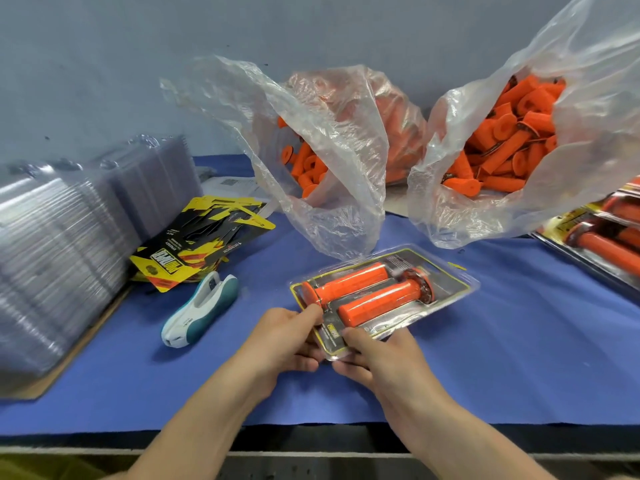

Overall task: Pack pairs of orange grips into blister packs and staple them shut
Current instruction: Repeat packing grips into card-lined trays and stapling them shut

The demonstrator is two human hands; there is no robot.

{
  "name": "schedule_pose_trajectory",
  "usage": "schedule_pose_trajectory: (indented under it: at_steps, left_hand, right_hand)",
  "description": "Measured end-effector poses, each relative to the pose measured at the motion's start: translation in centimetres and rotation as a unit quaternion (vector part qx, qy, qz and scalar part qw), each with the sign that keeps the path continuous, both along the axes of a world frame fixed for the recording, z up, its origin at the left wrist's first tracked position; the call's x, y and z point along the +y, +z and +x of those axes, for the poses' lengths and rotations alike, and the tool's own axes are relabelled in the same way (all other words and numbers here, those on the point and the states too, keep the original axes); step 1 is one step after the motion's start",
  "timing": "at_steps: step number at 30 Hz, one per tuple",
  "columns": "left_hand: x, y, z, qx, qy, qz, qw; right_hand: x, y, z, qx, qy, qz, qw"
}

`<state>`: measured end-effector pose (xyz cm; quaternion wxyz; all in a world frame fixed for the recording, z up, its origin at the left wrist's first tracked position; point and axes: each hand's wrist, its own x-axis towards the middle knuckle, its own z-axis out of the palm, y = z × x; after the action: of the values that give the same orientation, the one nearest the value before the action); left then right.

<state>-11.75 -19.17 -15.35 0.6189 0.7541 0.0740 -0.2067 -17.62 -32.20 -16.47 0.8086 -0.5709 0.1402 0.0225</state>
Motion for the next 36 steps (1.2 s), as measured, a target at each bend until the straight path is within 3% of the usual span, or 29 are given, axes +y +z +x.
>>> schedule_pose_trajectory:
  at_steps: [4, 16, 18, 20, 21, 22, 23, 25, 26, 27, 29, 33, 35, 36]
  left_hand:
    - [0.3, -0.1, 0.6, -0.021, 0.025, -0.017, 0.999]
    - [0.9, 0.2, 1.4, 0.042, 0.02, -0.066, 0.997]
    - [0.6, 0.3, 1.1, 0.031, 0.022, -0.054, 0.998]
    - [0.3, 0.3, 0.9, 0.017, 0.036, -0.044, 0.998]
    - [0.2, 0.3, 0.8, 0.011, 0.044, -0.042, 0.998]
    - [0.1, 0.4, 0.7, 0.006, 0.05, -0.042, 0.998]
    - [0.0, 0.3, 0.5, 0.002, 0.052, -0.042, 0.998]
    - [-0.5, 0.2, -0.1, 0.005, 0.04, -0.046, 0.998]
    - [-0.8, 0.0, -0.5, 0.009, 0.024, -0.049, 0.998]
    - [-1.0, -0.1, -1.0, 0.01, 0.005, -0.051, 0.999]
    - [-1.4, -0.2, -1.5, 0.009, -0.026, -0.045, 0.999]
    - [-1.2, 0.0, -1.6, 0.006, -0.071, -0.015, 0.997]
    - [-0.8, -0.4, -1.7, -0.084, -0.057, 0.04, 0.994]
    - [-0.4, -0.8, -1.8, -0.181, -0.05, 0.095, 0.978]
  right_hand:
    - [-0.5, 0.0, 0.0, -0.004, 0.027, -0.026, 0.999]
    - [-4.8, 0.7, 0.9, 0.053, 0.121, -0.028, 0.991]
    - [-4.9, 1.0, 0.7, 0.043, 0.092, -0.038, 0.994]
    - [-5.2, 1.1, 0.4, 0.019, -0.04, -0.092, 0.995]
    - [-5.3, 1.2, 0.2, -0.016, -0.138, -0.174, 0.975]
    - [-5.3, 1.3, -0.2, -0.089, -0.226, -0.303, 0.922]
    - [-5.1, 1.1, -0.5, -0.196, -0.267, -0.439, 0.835]
    - [-3.8, 0.4, -1.3, -0.355, -0.194, -0.635, 0.658]
    - [-3.0, -0.3, -1.7, -0.378, -0.137, -0.694, 0.598]
    - [-2.4, -0.7, -1.8, -0.369, -0.092, -0.735, 0.561]
    - [-2.1, -1.4, -2.0, -0.32, -0.043, -0.778, 0.54]
    - [-3.0, -1.3, -2.3, -0.302, -0.027, -0.783, 0.543]
    - [-3.1, -1.3, -2.5, -0.301, -0.022, -0.786, 0.539]
    - [-3.1, -1.2, -2.5, -0.296, -0.016, -0.787, 0.541]
